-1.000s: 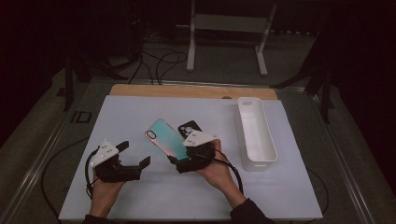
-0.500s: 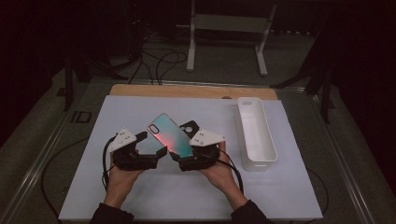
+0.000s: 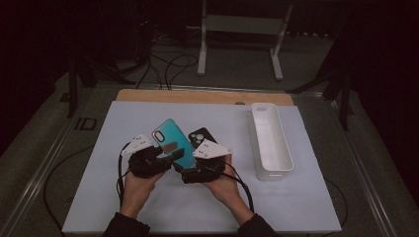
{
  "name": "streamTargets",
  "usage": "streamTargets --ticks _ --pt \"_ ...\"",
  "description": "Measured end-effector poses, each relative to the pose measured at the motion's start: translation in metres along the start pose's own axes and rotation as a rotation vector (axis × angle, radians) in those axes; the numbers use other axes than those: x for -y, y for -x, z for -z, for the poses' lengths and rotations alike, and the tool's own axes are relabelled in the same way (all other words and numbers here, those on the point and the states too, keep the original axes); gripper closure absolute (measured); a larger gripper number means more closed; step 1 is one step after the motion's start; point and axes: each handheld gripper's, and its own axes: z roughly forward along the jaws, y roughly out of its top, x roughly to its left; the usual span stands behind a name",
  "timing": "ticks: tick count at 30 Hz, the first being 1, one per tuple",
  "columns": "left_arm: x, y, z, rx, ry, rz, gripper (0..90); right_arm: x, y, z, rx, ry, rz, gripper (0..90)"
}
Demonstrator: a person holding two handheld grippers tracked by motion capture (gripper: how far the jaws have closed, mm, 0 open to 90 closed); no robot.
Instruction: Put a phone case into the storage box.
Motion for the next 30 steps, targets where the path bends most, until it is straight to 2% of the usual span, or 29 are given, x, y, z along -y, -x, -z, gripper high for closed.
streamTargets --ticks 3,8,10,12,14,17,18,22,30 --pt "0.0 0.001 -0.003 0.002 -0.02 0.001 75.9 0.001 -0.003 -0.001 0.014 0.016 -0.01 16.7" --pt "0.001 0.003 -0.005 -0.007 -0.021 -0.008 81.0 -0.001 -0.006 -0.003 0.047 0.024 -0.009 16.6" --pt "0.001 0.003 -0.006 0.003 -0.015 -0.002 83.4 -0.001 -0.007 -0.004 0.062 0.021 -0.005 16.6" --pt "0.0 0.005 -0.006 -0.004 -0.01 -0.014 85.8 -0.001 -0.007 -0.005 0.066 0.018 -0.005 16.1" --pt "-0.001 0.005 -0.004 -0.004 -0.005 -0.012 86.0 0.0 -0.007 -0.005 0.042 0.005 -0.01 13.0" --pt "-0.002 0.002 0.0 -0.02 0.005 -0.01 86.0 0.002 -0.006 -0.006 0.012 -0.031 0.021 10.6" --pt "-0.002 0.002 0.001 -0.024 0.007 -0.011 86.0 0.002 -0.005 -0.005 0.002 -0.032 0.017 10.3" --pt "-0.002 0.002 0.003 -0.037 0.007 -0.019 86.1 0.003 0.0 -0.002 -0.008 -0.04 0.007 10.1" --pt "0.001 0.001 0.003 -0.054 0.003 -0.028 86.0 0.003 0.017 0.011 -0.031 -0.037 -0.055 9.7"
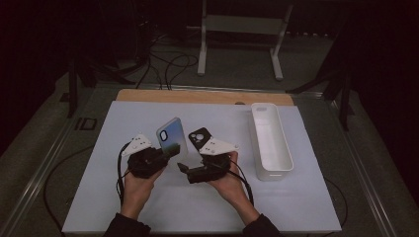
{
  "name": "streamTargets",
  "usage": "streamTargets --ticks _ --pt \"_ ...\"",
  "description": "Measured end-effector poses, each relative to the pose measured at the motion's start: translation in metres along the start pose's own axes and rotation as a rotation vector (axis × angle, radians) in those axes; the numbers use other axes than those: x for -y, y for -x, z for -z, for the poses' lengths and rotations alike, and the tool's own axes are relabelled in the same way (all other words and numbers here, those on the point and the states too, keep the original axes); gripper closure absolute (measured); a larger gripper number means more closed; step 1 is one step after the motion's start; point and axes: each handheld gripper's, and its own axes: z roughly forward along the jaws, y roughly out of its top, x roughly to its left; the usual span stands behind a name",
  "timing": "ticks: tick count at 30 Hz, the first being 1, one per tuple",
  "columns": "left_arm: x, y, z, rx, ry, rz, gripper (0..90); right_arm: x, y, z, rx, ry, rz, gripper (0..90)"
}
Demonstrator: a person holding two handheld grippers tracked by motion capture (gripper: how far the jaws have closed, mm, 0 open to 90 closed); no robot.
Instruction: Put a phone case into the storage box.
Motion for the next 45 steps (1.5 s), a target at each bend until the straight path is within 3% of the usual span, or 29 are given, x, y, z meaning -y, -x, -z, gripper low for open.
streamTargets --ticks 7,16,27,45 --pt "0.003 0.002 -0.003 -0.016 -0.006 -0.01 86.0 -0.008 0.008 0.009 0.004 0.016 -0.037 9.2" --pt "0.007 0.006 -0.006 -0.025 -0.015 -0.017 85.9 -0.026 0.008 0.014 0.01 0.048 -0.021 8.7" --pt "0.014 0.012 -0.014 -0.028 -0.03 -0.024 86.0 -0.048 -0.004 0.009 0.004 0.081 -0.025 9.2" --pt "0.02 0.022 -0.022 -0.024 -0.055 -0.05 86.0 -0.054 -0.008 0.002 0.023 0.083 -0.038 14.1"
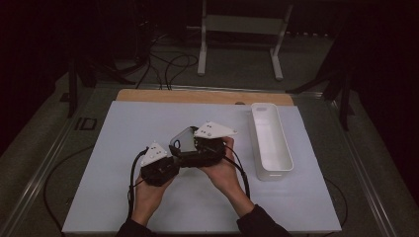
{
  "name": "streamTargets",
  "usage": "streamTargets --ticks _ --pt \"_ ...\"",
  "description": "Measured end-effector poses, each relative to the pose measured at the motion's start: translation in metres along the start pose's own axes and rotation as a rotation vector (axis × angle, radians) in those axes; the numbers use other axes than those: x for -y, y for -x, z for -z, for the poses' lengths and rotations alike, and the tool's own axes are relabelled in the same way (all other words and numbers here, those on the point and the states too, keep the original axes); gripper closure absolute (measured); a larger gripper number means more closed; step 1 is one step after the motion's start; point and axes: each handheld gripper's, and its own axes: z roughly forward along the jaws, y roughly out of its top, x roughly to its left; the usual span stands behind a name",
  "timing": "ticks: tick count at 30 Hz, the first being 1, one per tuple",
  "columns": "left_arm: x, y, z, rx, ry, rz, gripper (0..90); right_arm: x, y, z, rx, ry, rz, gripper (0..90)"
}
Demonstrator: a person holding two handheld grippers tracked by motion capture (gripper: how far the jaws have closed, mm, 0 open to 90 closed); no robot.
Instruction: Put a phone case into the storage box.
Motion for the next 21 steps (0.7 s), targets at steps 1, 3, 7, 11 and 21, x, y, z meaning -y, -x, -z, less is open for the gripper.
streamTargets --ticks 1,3,7,11,21 --pt "0.0 0.0005 -0.0001 0.001 0.0 -0.001 85.9 0.0001 0.0002 -0.0003 0.005 -0.001 0.003 14.1" --pt "0.0001 0.0021 -0.0006 0.003 0.002 -0.003 85.9 0.0005 0.0001 -0.0012 0.006 -0.003 0.0 14.3" --pt "0.0006 0.0038 -0.0018 0.0 0.002 0.002 85.9 0.0013 -0.0003 -0.0022 0.013 -0.006 -0.001 15.5" --pt "0.0015 0.0046 -0.0027 -0.009 -0.002 0.003 85.8 0.0021 0.0002 -0.0027 0.013 -0.01 -0.003 16.0" --pt "0.0022 0.0037 -0.0021 -0.008 0.002 0.002 84.0 0.003 -0.0018 -0.0018 0.018 -0.005 0.013 16.8"
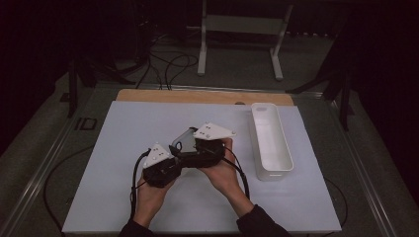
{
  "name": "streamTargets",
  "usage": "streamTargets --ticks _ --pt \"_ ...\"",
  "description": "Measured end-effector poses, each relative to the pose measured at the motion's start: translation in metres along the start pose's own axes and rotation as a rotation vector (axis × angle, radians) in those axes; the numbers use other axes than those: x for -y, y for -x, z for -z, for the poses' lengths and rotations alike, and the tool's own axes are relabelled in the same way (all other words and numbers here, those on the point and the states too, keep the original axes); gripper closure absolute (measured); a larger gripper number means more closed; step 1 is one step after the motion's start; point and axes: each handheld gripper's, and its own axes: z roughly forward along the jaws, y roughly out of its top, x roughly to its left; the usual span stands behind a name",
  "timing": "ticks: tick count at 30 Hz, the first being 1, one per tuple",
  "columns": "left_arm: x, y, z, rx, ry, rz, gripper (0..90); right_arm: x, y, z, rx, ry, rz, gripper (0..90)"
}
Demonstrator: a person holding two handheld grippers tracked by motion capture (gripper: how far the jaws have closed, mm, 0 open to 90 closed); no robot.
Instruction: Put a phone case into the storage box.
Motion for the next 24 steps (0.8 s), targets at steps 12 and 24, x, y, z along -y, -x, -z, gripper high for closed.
streamTargets --ticks 12,24 --pt "0.0 -0.004 0.007 -0.036 0.021 -0.013 18.0 0.0 0.001 0.0 0.007 0.002 0.006 16.8" --pt "0.006 -0.02 0.018 -0.071 0.026 -0.002 0.0 0.0 0.003 0.0 0.012 -0.006 0.009 16.7"
